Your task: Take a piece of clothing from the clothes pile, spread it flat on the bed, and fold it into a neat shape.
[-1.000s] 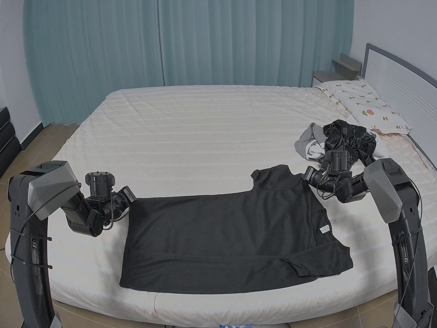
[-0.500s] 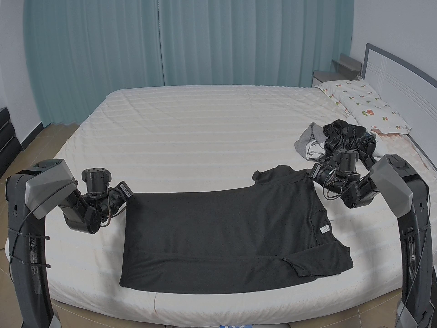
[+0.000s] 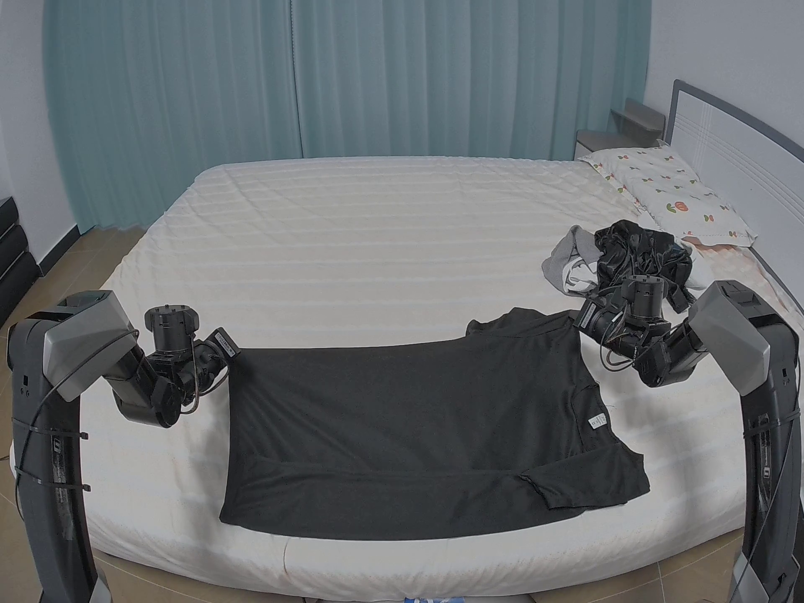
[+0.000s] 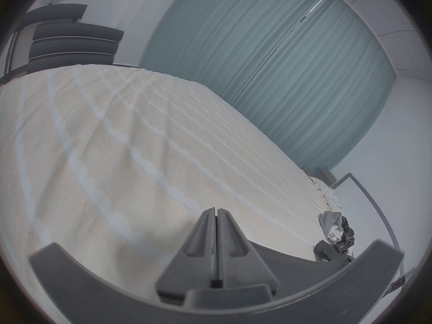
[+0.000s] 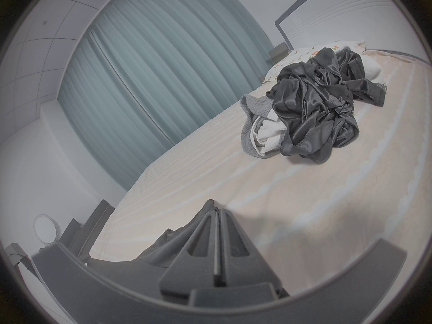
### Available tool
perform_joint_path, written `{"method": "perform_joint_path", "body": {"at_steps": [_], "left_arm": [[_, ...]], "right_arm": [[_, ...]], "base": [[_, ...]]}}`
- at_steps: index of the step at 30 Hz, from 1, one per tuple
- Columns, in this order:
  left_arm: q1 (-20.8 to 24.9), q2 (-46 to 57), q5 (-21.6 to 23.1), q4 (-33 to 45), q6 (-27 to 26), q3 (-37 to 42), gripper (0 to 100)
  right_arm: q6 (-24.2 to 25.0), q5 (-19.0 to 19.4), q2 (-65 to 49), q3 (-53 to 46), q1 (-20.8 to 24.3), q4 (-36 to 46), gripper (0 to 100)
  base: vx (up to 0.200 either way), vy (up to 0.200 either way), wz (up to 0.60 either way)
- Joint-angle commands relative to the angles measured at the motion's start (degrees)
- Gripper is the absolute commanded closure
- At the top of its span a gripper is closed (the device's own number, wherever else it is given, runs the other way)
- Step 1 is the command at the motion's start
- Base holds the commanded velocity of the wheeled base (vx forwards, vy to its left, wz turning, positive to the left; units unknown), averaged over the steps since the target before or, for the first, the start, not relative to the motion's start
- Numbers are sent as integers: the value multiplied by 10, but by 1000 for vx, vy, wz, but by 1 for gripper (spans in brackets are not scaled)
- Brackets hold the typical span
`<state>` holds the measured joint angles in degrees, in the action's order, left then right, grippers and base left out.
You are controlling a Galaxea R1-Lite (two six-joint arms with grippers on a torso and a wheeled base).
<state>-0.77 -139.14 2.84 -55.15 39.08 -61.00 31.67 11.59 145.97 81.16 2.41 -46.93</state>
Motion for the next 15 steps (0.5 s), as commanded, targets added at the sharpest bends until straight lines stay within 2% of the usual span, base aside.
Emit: {"method": "perform_joint_path", "body": {"at_steps": [1, 11, 15], "left_arm": [[2, 1, 0, 0, -2, 6, 100], [-1, 10, -1, 0, -6, 15, 100], [-12, 35, 14, -2, -22, 62, 100]], "right_arm": [[-1, 4, -32, -34, -7, 2, 100], [-6, 34, -69, -106, -15, -2, 100], [-7, 45, -88, -152, -17, -4, 100]], "base": [[0, 0, 0], [0, 0, 0], [0, 0, 0]]}}
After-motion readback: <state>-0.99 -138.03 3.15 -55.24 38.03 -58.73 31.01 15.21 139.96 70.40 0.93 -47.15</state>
